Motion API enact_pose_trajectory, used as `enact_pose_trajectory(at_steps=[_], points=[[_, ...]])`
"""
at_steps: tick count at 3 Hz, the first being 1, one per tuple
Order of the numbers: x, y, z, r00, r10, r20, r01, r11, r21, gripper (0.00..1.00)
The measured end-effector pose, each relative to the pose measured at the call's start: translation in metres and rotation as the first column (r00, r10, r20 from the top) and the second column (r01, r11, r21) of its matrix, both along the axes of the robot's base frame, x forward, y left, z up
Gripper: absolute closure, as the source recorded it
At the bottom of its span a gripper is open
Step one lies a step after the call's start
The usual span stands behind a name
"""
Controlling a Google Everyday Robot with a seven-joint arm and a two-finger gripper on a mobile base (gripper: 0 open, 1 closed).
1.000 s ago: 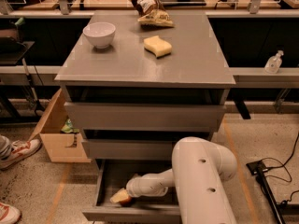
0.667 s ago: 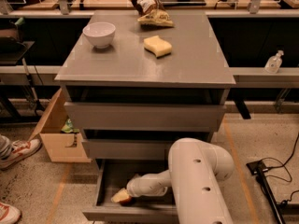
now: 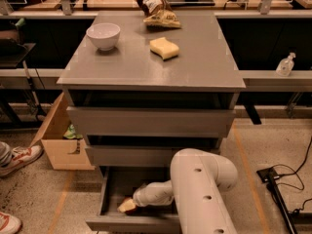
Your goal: Pick orange from bottom drawer and place on counter
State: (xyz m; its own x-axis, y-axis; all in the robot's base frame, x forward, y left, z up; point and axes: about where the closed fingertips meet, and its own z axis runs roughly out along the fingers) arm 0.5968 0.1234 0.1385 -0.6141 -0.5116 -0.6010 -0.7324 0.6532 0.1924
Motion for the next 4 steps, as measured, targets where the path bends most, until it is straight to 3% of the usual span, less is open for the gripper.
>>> enact_pose_trajectory(at_steps=[1,4], points=[[-0.0018,-0.0042,-0.0055,0.9999,-0.007,-0.009,0.008,1.000,0.006,0.15],[-0.0050,-0.0079,-0.0094,0.9999,-0.001,-0.017,0.001,1.000,0.027,0.84]])
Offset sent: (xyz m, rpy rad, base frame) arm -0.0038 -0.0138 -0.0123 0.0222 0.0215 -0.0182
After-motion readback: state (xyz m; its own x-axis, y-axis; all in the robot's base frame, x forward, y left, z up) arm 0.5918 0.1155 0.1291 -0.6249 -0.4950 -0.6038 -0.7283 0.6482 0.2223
